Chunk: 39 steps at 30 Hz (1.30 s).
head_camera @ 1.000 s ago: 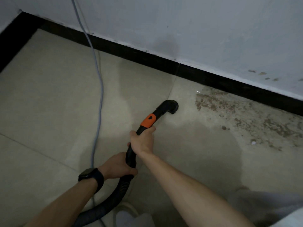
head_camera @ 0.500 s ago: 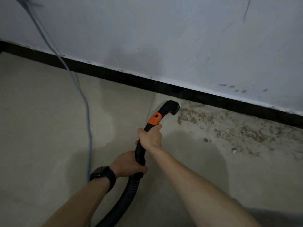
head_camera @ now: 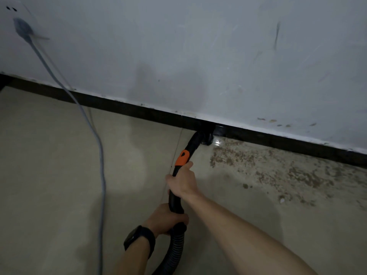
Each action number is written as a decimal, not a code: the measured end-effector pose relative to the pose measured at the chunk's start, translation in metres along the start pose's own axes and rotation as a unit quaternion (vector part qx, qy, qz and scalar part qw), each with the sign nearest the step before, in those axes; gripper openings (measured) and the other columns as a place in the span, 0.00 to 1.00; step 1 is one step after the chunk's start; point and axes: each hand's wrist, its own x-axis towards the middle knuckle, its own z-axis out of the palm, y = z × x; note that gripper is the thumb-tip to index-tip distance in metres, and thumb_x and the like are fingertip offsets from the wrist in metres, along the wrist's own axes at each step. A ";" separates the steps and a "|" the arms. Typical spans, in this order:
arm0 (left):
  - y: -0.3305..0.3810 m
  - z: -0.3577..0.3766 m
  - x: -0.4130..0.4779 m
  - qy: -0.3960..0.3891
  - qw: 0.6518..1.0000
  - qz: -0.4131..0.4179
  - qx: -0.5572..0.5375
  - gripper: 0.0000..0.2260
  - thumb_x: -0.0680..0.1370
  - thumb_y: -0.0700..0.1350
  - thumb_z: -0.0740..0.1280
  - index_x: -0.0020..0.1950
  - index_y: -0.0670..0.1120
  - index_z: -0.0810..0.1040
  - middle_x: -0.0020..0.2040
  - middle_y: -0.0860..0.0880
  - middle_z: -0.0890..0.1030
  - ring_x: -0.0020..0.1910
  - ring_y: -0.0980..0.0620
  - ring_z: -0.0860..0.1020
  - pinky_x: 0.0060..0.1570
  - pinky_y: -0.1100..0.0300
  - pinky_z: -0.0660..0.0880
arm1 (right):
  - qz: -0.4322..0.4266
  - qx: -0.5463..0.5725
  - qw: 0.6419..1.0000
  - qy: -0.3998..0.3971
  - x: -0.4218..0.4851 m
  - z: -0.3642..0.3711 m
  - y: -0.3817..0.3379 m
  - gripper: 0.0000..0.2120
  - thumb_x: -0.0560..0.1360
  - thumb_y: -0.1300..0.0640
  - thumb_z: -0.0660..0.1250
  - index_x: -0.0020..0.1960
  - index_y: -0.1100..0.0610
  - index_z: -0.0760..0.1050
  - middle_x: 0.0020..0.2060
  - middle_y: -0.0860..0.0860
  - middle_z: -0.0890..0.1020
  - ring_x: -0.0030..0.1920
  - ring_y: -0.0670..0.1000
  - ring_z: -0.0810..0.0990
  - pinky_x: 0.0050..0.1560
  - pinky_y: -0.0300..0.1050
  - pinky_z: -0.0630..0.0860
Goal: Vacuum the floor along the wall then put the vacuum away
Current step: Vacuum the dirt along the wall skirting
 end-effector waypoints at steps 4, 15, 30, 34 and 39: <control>-0.006 0.014 0.004 0.022 0.999 -0.001 -0.029 0.05 0.69 0.41 0.75 0.39 0.44 0.81 0.37 0.47 0.84 0.37 0.51 0.83 0.35 0.61 0.79 | -0.004 -0.022 0.999 -0.025 -0.003 -0.007 0.005 0.36 0.76 0.53 0.68 0.75 0.57 0.50 0.48 0.55 0.80 0.43 0.56 0.83 0.37 0.48 0.80; -0.001 0.050 0.011 -0.005 0.999 -0.016 -0.029 0.16 0.65 0.47 0.75 0.49 0.42 0.82 0.48 0.43 0.85 0.46 0.46 0.84 0.39 0.59 0.80 | -0.007 -0.072 0.997 0.012 -0.013 -0.023 0.027 0.26 0.75 0.51 0.66 0.67 0.51 0.56 0.47 0.56 0.80 0.42 0.58 0.83 0.43 0.56 0.84; 0.000 0.043 0.018 -0.010 0.997 0.021 0.074 0.10 0.68 0.47 0.74 0.46 0.45 0.80 0.45 0.46 0.84 0.47 0.47 0.84 0.46 0.52 0.82 | 0.026 -0.024 0.997 0.067 -0.010 -0.030 0.032 0.26 0.76 0.52 0.68 0.67 0.57 0.58 0.44 0.53 0.79 0.41 0.55 0.82 0.35 0.46 0.76; -0.001 0.021 0.014 0.011 0.992 0.045 0.117 0.10 0.69 0.50 0.74 0.44 0.47 0.79 0.44 0.47 0.83 0.44 0.49 0.83 0.42 0.55 0.82 | 0.025 0.031 0.998 0.053 -0.009 -0.029 0.020 0.21 0.79 0.55 0.67 0.64 0.56 0.58 0.41 0.52 0.78 0.31 0.49 0.79 0.25 0.38 0.73; -0.009 -0.005 0.001 0.017 0.994 0.036 0.099 0.13 0.66 0.50 0.74 0.45 0.45 0.80 0.46 0.44 0.84 0.46 0.47 0.84 0.48 0.49 0.83 | 0.020 0.066 0.997 0.019 -0.012 -0.001 -0.005 0.26 0.74 0.53 0.68 0.66 0.53 0.58 0.48 0.57 0.80 0.40 0.60 0.85 0.42 0.57 0.85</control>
